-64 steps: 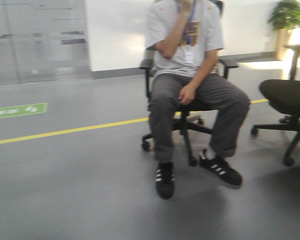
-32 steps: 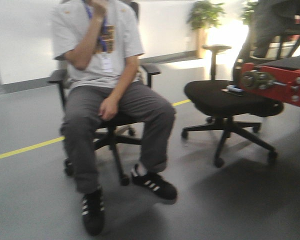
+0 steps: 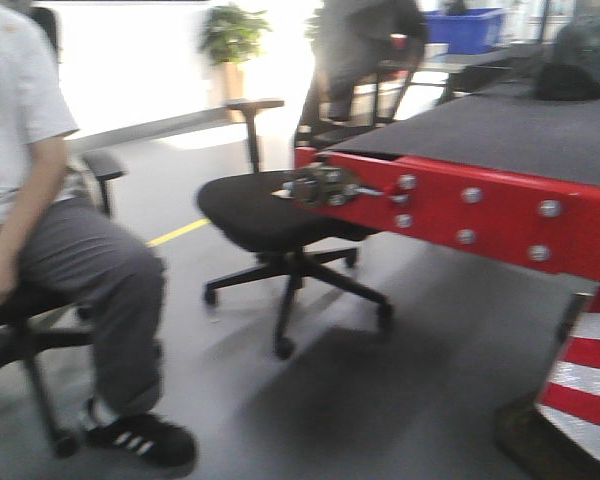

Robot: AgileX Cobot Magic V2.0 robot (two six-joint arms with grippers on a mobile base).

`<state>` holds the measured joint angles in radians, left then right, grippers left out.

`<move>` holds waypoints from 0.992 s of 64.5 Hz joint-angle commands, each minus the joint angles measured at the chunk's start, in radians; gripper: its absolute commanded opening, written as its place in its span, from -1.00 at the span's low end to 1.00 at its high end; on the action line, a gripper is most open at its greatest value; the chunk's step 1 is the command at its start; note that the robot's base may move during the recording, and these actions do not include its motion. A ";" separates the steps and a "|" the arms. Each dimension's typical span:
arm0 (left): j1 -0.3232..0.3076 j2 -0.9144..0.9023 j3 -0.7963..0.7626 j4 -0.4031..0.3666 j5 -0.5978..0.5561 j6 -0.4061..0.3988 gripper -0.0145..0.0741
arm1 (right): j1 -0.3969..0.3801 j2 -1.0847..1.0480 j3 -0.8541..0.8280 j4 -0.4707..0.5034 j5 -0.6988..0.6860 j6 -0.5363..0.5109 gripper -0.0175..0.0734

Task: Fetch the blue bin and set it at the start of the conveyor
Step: 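Hold the bin with both grippers while driving to the red conveyor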

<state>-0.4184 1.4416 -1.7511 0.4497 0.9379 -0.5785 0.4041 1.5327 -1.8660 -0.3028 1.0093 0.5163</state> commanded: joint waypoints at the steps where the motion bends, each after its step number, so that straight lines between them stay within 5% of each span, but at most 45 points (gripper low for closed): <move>1: -0.003 -0.012 -0.015 0.055 -0.022 -0.001 -0.92 | -0.001 -0.019 -0.009 -0.035 -0.016 -0.001 -0.97; 64: -0.003 -0.012 -0.015 0.058 -0.022 -0.001 -0.92 | -0.001 -0.019 -0.009 -0.035 -0.016 -0.001 -0.97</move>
<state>-0.4184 1.4416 -1.7511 0.4555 0.9356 -0.5785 0.4041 1.5327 -1.8660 -0.3009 1.0074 0.5163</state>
